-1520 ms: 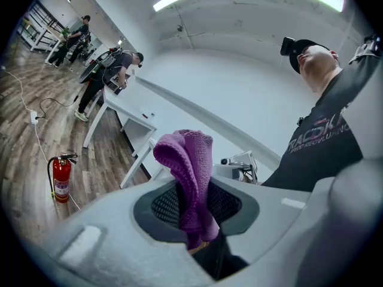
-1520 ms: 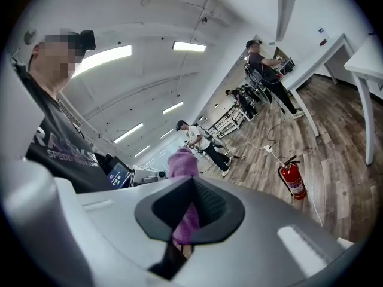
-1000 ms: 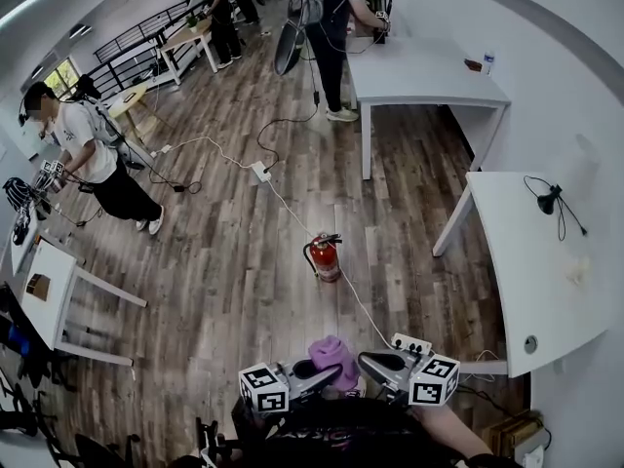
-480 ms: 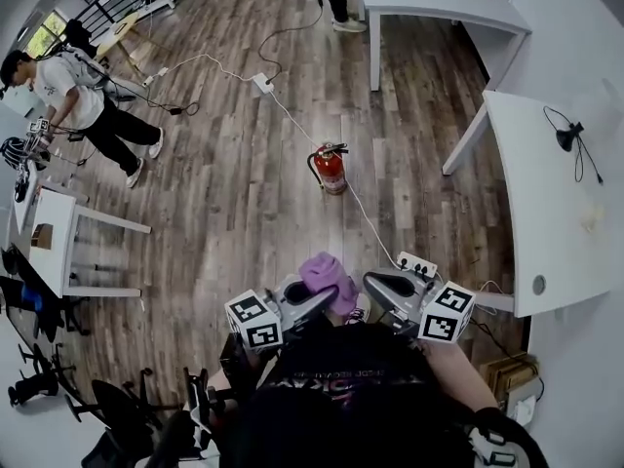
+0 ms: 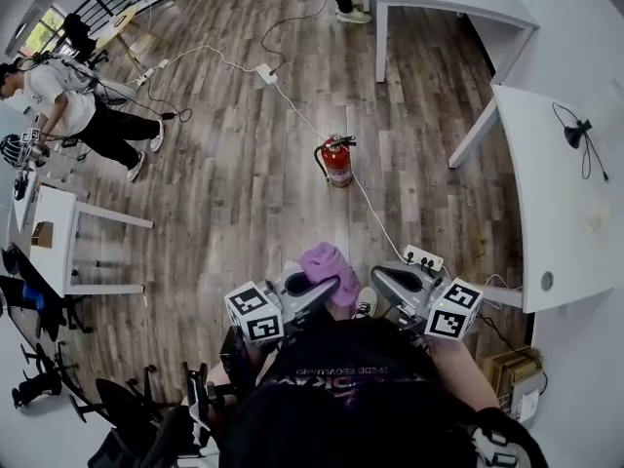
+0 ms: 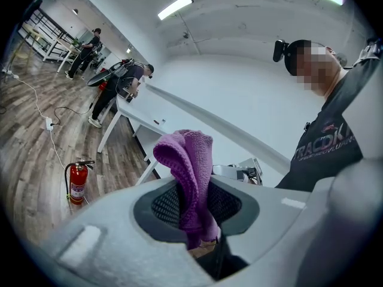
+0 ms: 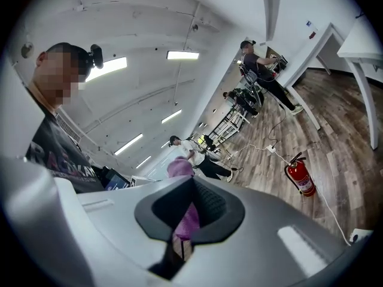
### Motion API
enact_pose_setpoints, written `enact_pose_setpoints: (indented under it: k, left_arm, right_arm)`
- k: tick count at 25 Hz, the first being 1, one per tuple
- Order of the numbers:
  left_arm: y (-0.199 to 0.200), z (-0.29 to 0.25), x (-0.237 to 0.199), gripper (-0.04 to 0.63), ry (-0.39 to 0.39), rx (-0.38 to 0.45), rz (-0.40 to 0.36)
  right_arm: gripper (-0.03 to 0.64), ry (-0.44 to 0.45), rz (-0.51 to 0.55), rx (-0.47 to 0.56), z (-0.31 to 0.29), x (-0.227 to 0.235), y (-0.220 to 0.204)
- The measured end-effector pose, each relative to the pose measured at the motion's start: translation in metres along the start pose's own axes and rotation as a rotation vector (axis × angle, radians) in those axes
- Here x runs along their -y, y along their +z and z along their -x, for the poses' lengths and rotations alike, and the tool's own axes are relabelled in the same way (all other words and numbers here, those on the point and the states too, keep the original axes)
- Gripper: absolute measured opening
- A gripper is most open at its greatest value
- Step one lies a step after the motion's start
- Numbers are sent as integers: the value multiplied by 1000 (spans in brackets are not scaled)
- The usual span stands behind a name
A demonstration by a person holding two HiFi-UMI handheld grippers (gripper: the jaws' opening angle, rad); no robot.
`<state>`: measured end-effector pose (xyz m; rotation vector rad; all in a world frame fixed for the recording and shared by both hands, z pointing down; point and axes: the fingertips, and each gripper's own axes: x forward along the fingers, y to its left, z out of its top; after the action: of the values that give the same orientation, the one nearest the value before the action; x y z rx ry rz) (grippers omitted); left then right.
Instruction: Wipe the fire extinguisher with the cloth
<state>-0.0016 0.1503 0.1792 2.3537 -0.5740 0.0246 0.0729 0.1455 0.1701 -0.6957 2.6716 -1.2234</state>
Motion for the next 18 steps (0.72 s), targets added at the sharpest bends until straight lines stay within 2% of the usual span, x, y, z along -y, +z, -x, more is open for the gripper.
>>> enact_pose_setpoints:
  k: [18]
  left_arm:
    - [84, 67, -128, 92, -128, -2, 43]
  right_arm:
    - [3, -156, -20, 56, -153, 9, 23]
